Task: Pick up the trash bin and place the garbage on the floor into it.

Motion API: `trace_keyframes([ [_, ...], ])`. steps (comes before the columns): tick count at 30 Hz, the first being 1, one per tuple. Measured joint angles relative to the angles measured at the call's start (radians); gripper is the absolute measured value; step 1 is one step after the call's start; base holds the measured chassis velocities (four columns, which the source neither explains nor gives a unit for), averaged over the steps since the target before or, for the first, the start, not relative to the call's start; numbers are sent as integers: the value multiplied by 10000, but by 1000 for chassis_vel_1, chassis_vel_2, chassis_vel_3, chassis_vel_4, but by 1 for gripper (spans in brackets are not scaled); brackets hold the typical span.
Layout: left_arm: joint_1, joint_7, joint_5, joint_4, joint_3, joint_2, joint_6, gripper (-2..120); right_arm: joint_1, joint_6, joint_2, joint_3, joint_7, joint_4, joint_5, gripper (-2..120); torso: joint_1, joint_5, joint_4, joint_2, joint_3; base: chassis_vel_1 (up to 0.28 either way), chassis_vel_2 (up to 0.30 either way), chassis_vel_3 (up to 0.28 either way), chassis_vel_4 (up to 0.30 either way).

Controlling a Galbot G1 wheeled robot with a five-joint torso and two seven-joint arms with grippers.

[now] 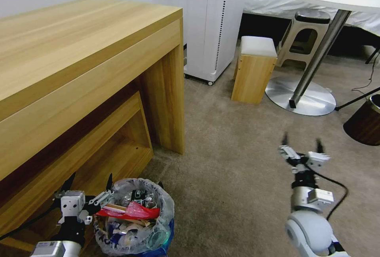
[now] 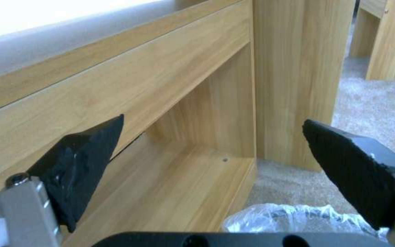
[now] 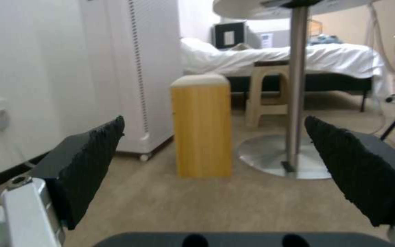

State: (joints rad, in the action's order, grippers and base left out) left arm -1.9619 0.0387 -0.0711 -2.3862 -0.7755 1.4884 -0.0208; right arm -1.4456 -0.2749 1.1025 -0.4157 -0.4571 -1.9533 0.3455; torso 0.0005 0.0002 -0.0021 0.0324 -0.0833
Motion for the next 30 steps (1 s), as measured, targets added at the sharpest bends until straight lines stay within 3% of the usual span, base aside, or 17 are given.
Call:
trace_keyframes([
  [2,1,1,61,-7,6,31,15,100,-23,317,-96,116,18,11,-57,100,0,-3,-2,0,0,0,0,0,0],
  [16,-86,-13,51,-147,8,70,-138,100,-477,91,-61,-233,-285,69,-1399,100,0,-2,-1,-1,0,0,0,0,0],
  [30,-108,-73,-33,-159,11,64,-345,100,-523,230,35,-245,-481,-24,-1448,100,0,-2,-2,-1,0,0,0,0,0],
])
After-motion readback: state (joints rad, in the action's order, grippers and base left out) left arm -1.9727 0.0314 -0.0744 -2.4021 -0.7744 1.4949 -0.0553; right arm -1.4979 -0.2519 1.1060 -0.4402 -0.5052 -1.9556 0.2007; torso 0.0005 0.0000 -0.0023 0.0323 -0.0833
